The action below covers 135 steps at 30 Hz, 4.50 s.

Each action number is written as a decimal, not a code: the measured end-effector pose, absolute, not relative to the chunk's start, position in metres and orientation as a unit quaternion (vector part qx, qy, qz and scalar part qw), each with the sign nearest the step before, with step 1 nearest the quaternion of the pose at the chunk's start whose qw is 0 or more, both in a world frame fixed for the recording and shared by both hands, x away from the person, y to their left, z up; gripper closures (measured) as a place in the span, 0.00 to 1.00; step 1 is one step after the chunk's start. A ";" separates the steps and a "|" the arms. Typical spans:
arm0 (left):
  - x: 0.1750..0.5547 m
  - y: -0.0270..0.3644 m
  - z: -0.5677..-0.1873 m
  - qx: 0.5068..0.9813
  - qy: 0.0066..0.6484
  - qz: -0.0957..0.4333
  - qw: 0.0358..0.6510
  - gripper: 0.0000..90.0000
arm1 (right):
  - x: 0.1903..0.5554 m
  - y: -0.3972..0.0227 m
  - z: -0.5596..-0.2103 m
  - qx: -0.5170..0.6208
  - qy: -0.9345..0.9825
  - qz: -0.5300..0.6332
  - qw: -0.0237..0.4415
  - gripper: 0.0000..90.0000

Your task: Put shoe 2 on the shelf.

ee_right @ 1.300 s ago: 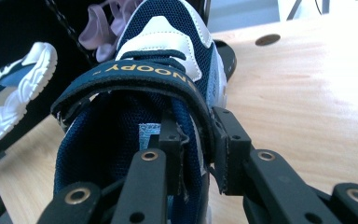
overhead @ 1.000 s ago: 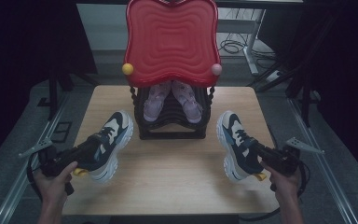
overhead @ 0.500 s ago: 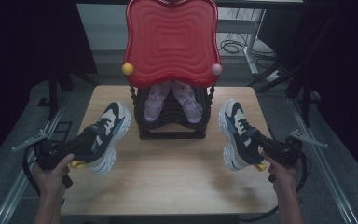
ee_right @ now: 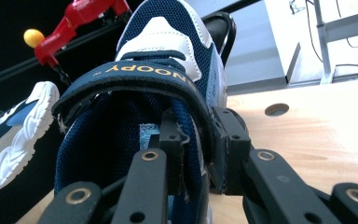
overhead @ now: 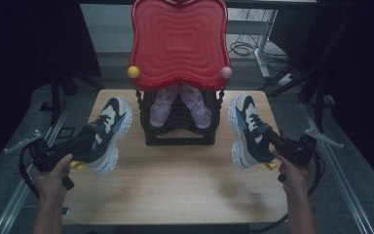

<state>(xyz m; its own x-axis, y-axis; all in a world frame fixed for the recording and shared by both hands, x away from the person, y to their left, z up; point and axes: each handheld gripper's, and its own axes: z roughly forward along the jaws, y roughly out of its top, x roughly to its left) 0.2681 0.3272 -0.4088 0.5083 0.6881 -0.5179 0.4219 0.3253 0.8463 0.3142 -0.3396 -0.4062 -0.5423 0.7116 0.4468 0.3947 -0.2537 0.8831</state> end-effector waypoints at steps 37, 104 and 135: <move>0.294 0.330 -0.356 0.532 0.464 0.114 0.700 0.81 | 0.336 -0.332 -0.365 0.453 0.562 0.676 0.147 0.84; 0.374 0.265 -0.216 0.544 0.429 0.161 0.703 0.81 | 0.393 -0.262 -0.197 0.413 0.581 0.681 0.167 0.84; 0.410 0.201 -0.190 0.573 0.415 0.185 0.682 0.81 | 0.433 -0.201 -0.182 0.412 0.612 0.650 0.182 0.84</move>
<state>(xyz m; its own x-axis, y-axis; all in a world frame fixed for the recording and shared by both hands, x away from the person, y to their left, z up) 0.4101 0.2008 -0.1902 0.5873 0.7279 -0.3539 0.2235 0.2744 0.9353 0.4328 -0.2012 -0.1821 -0.5941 0.7408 0.3135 0.2677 -0.1854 0.9455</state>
